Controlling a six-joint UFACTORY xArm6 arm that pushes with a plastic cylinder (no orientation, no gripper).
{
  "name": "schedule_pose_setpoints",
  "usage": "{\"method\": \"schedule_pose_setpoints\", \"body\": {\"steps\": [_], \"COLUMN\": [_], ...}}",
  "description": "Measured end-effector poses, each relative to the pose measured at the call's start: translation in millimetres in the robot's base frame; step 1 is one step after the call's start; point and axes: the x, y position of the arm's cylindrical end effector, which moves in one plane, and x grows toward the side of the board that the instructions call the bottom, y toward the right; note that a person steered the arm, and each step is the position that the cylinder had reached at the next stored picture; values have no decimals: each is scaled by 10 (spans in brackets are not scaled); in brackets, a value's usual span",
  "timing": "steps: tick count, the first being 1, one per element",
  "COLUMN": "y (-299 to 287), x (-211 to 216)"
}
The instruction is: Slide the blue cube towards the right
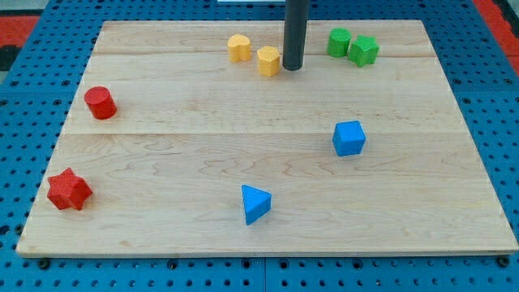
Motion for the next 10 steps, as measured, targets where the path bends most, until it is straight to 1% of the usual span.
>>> {"method": "schedule_pose_setpoints", "body": {"steps": [1,2,3,4,5,6,7,8,9,10], "y": [44,41,-155,-161,-161,-161,-161,-96,487,978], "x": [316,404,612,626,728,1013,1206,1544,1579,1288]}}
